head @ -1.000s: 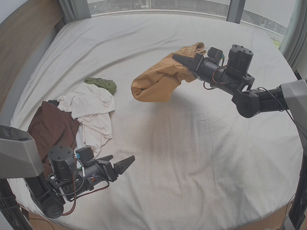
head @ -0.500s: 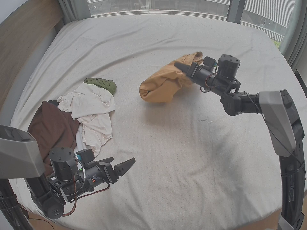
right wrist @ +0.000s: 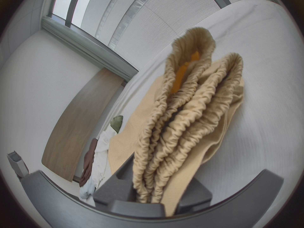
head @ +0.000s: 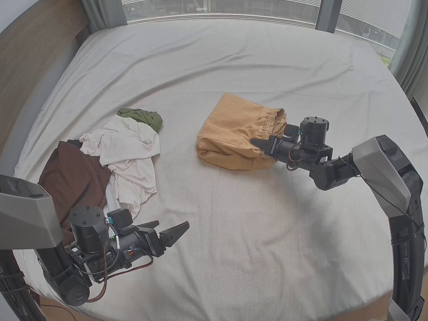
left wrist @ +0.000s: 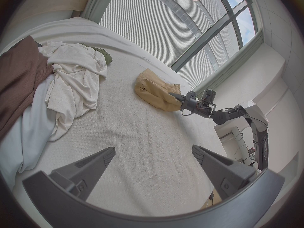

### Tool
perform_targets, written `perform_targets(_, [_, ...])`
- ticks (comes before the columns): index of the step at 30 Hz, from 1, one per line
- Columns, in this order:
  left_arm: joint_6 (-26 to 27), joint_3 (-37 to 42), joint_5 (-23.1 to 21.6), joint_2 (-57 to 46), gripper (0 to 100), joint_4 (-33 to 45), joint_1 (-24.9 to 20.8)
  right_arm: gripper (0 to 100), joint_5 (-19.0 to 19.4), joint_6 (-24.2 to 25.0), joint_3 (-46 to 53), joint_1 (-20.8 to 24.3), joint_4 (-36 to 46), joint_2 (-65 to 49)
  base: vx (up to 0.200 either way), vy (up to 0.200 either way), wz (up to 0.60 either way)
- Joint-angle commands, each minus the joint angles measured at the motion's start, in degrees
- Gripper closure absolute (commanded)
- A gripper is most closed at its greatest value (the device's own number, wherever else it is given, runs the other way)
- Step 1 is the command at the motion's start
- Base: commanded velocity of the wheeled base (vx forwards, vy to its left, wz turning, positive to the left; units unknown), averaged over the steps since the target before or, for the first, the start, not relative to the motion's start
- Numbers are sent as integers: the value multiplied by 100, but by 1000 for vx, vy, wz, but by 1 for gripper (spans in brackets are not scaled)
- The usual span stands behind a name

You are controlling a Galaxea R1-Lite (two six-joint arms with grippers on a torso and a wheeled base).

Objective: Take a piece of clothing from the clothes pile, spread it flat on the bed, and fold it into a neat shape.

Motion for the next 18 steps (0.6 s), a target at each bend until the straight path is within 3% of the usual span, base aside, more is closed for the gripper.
perform_targets(1, [-3,-13,1,28,0,-2,-18,100,-50,-204,616,-3,-202,-336,0,0,0])
perform_targets(2, [-3,-21,1,28,0,-2,-18,100,-67,-230,651,-3,-264,-327,0,0,0])
perform_targets(3, [-3,-21,1,28,0,-2,-18,0,-67,-230,651,-3,-264,-327,0,0,0])
perform_targets(7, [-12,-65,1,19,0,-2,-36,0,-401,-265,721,24,-747,-301,0,0,0])
perform_targets(11, [-65,-74,1,10,0,-10,-71,0,-428,-283,994,6,-747,-433,0,0,0])
perform_targets(18, [-469,40,1,-561,0,-19,-352,0,-630,-485,2787,-47,-862,-1628,0,0,0])
